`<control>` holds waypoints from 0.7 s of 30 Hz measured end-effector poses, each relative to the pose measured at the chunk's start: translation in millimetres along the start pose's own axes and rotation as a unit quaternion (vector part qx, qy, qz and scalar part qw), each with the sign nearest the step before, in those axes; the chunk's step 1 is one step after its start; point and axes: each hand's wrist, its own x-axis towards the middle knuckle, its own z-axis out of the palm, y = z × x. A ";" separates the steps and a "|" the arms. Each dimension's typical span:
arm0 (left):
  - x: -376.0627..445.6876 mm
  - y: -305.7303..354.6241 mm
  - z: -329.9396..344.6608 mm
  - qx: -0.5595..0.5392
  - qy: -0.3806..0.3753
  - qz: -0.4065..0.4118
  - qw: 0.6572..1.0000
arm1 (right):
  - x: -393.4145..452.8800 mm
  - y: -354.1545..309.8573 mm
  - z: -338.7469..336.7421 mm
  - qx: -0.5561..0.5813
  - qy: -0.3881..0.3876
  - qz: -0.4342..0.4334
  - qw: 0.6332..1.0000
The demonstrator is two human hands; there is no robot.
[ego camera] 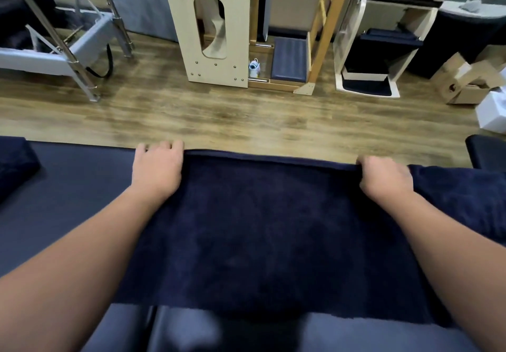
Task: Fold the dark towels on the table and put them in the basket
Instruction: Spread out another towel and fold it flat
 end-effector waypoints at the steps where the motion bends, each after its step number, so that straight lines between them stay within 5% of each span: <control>1: 2.1 4.2 6.2 0.008 0.032 -0.012 0.999 | 5.2 -7.7 4.3 -0.031 0.016 0.024 0.999; 4: -13.2 22.3 23.7 -0.001 0.074 0.103 0.992 | -4.2 -36.2 28.9 -0.081 0.032 -0.030 0.996; 6: -33.7 36.7 38.0 0.001 -0.027 0.190 0.981 | -25.8 -58.7 51.4 -0.056 0.021 -0.136 0.989; 9: -62.3 37.6 61.8 -0.045 -0.209 0.096 0.972 | -50.2 -76.0 79.2 0.054 -0.095 -0.125 0.986; 15: -105.0 2.0 83.7 -0.121 -0.222 -0.083 0.964 | -47.3 -93.9 77.4 0.147 -0.153 0.042 0.976; 21: -149.1 -23.1 95.7 -0.141 -0.188 -0.150 0.960 | -59.9 -188.3 66.8 0.103 -0.120 -0.197 0.968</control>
